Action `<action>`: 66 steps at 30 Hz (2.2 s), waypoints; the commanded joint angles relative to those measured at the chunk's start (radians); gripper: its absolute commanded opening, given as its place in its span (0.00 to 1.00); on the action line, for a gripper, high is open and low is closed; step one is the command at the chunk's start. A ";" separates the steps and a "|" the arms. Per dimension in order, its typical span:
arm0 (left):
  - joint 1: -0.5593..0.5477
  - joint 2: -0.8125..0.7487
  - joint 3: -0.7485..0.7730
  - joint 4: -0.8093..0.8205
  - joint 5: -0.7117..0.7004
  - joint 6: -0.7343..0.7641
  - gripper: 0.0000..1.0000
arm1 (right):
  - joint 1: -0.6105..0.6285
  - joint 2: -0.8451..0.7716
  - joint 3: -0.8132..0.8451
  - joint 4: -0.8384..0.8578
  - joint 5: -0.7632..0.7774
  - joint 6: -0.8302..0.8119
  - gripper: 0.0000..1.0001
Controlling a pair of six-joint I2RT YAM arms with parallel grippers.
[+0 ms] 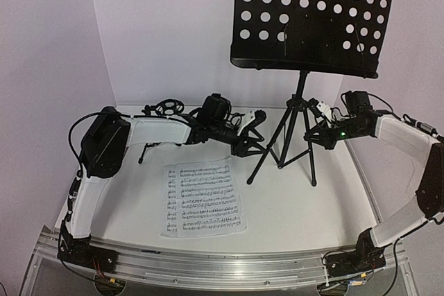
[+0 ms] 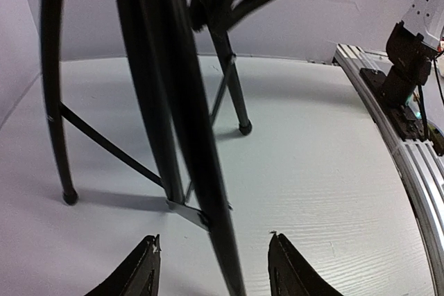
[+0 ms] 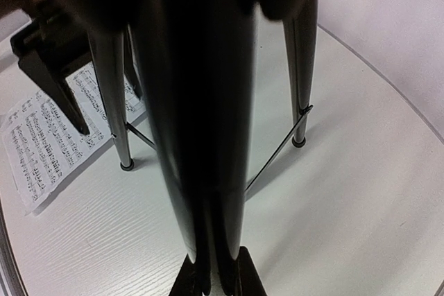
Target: Set up the instrument practice props
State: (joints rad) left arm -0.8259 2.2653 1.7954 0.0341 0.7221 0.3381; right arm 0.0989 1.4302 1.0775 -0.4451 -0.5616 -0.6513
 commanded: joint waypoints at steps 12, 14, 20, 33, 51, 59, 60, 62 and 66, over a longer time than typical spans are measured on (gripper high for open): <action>-0.043 0.064 -0.133 0.254 -0.082 -0.118 0.55 | 0.014 0.001 -0.042 -0.037 0.076 0.104 0.00; -0.046 0.077 -0.128 0.264 -0.088 -0.142 0.53 | 0.013 0.009 -0.042 -0.033 0.072 0.110 0.00; -0.055 0.113 -0.110 0.276 -0.096 -0.175 0.32 | 0.017 0.031 -0.035 -0.014 0.066 0.119 0.00; -0.023 0.041 -0.144 0.188 -0.088 -0.218 0.00 | 0.018 -0.066 -0.150 0.015 0.098 0.070 0.62; 0.005 0.041 -0.135 0.153 -0.062 -0.123 0.00 | 0.008 0.113 -0.215 0.216 0.098 0.058 0.44; 0.007 0.050 -0.139 0.153 -0.050 -0.087 0.00 | 0.009 0.154 -0.223 0.433 0.104 0.168 0.51; 0.007 0.051 -0.138 0.153 -0.046 -0.087 0.00 | 0.008 0.162 -0.226 0.467 0.095 0.183 0.51; 0.007 0.053 -0.135 0.156 -0.042 -0.091 0.00 | 0.008 0.182 -0.228 0.515 0.074 0.208 0.51; 0.007 0.060 -0.124 0.157 -0.027 -0.104 0.00 | 0.007 0.224 -0.246 0.599 0.062 0.244 0.47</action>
State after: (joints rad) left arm -0.8199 2.3631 1.6471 0.2164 0.6673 0.2130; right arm 0.1036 1.6130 0.8324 0.0040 -0.4651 -0.4788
